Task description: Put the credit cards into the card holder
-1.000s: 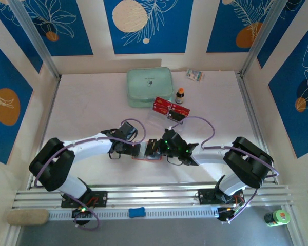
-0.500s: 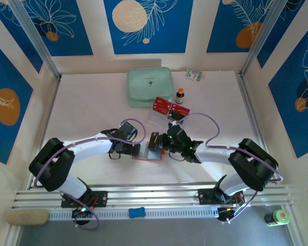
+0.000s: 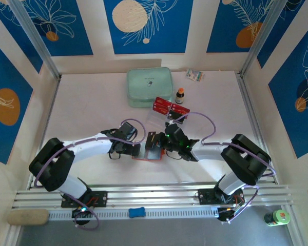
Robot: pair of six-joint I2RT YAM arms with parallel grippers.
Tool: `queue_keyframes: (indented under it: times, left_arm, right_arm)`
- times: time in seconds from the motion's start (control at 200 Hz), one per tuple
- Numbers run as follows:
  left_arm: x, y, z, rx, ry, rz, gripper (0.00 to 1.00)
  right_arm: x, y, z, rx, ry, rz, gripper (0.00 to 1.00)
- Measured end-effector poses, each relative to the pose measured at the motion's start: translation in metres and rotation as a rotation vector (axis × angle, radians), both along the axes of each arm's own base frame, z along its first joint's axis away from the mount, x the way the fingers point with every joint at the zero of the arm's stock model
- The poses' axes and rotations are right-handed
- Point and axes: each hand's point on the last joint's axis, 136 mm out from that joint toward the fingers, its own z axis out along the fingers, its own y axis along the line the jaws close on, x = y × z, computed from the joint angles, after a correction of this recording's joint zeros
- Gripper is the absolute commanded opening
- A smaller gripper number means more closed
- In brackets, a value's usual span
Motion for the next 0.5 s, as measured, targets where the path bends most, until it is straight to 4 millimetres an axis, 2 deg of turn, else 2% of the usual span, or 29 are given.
queue_keyframes:
  times: [0.5]
  left_arm:
    - [0.0,-0.0001,0.0,0.0,0.0,0.0,1.0]
  right_arm:
    - [-0.0049,-0.0053,-0.0083,-0.006,0.009,-0.003,0.0]
